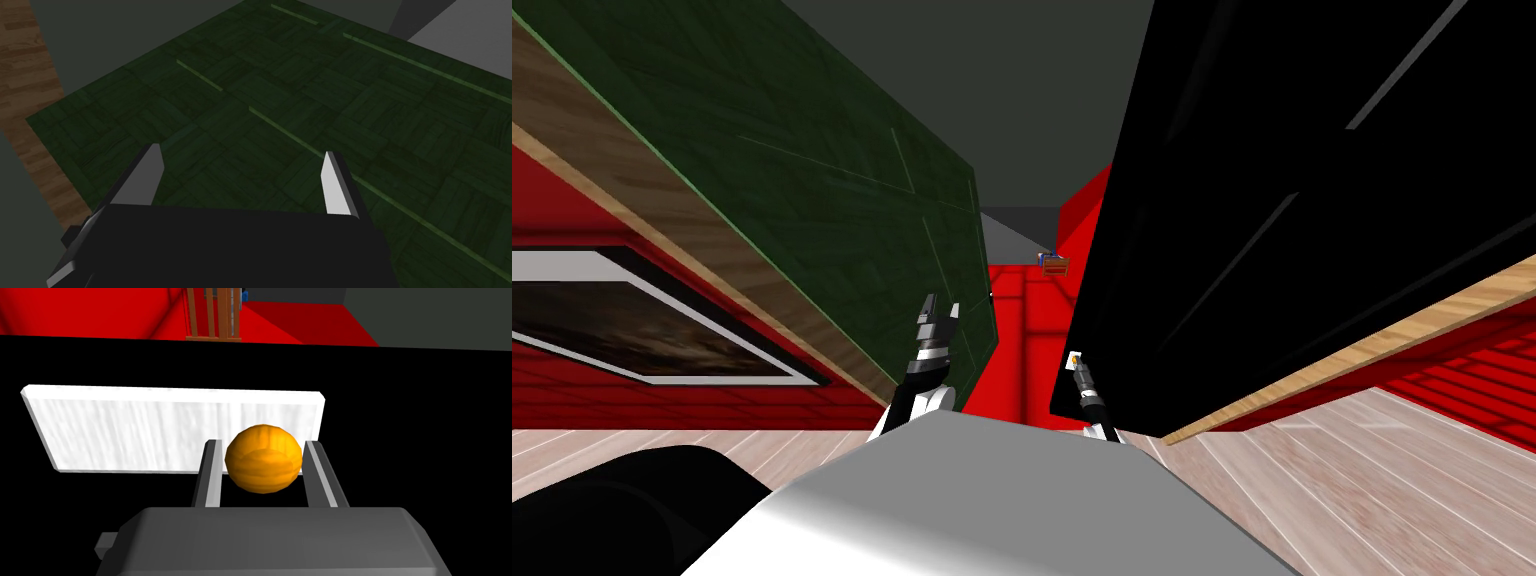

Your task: Push the door open

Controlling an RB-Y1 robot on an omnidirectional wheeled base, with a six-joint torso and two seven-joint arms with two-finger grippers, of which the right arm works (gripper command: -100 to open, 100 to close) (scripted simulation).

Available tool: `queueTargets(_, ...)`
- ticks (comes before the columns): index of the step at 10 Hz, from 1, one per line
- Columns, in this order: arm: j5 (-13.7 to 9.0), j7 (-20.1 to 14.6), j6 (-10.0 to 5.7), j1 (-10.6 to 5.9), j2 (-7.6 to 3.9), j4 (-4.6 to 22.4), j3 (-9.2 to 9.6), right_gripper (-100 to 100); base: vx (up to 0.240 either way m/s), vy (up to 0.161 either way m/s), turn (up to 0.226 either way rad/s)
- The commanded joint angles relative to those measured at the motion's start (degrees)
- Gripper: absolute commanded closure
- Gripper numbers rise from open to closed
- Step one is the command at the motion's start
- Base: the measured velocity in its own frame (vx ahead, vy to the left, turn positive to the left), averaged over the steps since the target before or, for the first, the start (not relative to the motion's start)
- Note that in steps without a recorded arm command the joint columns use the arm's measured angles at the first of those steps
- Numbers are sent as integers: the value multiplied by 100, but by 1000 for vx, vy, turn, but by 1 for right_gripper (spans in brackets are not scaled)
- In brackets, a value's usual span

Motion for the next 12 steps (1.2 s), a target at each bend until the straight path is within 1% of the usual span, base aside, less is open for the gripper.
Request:
queueTargets(1, -47, 37, -35, -60, -30, 53, -140, 100, 188, 39, -38)
queueTargets(3, -94, 87, -37, -82, -21, 98, -282, 100, 194, 71, -55)
queueTargets(4, -107, 101, -37, -88, -18, 110, -321, 100, 171, 52, -57)
queueTargets(7, -188, 186, -41, -126, -2, 185, -563, 100, 170, 54, -61)
queueTargets(8, -201, 200, -41, -132, 1, 198, -605, 100, 159, 55, -58)
queueTargets(9, -201, 200, -41, -132, 1, 198, -605, 100, 99, 42, -14)
queueTargets(10, -244, 245, -43, -152, 10, 238, -733, 100, 135, 54, -51)
queueTargets(11, -258, 260, -44, -158, 13, 252, -776, 100, 161, 55, -63)
queueTargets(12, -286, 290, -45, -172, 19, 278, -862, 100, 156, 77, -72)
